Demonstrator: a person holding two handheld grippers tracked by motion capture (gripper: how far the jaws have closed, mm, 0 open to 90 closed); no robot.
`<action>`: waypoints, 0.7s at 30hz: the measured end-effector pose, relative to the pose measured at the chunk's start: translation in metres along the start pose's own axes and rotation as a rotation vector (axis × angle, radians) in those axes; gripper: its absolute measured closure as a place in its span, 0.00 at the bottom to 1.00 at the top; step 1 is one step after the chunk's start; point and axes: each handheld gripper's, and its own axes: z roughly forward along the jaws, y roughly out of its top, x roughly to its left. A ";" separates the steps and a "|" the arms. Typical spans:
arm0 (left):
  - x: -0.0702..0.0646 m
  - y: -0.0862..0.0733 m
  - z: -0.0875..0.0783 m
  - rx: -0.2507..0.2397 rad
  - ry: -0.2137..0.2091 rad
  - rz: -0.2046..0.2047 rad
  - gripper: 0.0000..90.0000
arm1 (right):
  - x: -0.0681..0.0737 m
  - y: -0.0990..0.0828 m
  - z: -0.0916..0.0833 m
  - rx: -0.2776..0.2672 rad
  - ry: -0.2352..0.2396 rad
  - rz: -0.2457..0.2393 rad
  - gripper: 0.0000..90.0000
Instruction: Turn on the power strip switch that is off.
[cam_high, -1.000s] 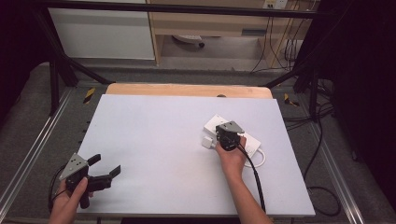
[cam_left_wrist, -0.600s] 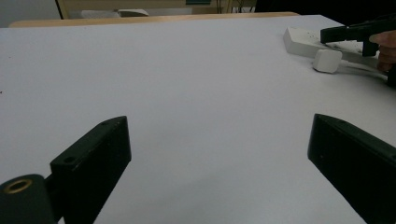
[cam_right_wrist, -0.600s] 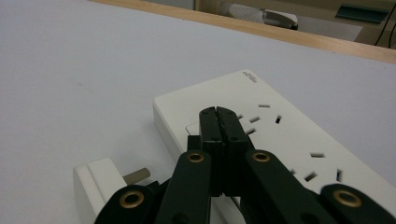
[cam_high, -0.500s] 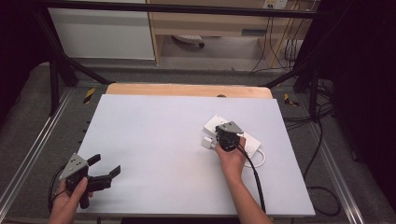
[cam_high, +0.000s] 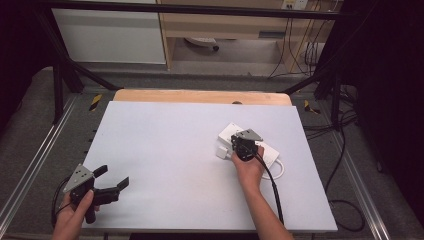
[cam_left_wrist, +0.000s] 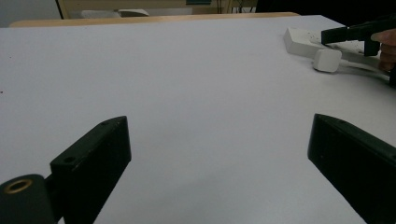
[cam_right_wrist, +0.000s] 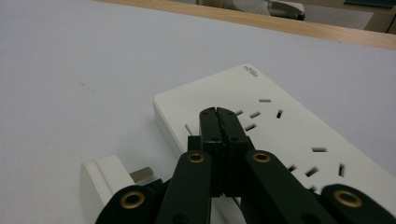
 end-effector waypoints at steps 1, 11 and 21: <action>0.000 0.000 0.000 0.001 0.000 -0.003 0.07 | 0.000 0.000 0.000 -0.001 0.001 0.001 1.00; 0.000 0.000 0.000 -0.001 0.001 0.000 0.07 | 0.000 0.004 -0.004 -0.022 0.023 0.014 1.00; 0.000 0.000 0.000 -0.001 0.001 -0.001 0.07 | -0.001 0.014 -0.014 -0.047 0.061 0.021 0.92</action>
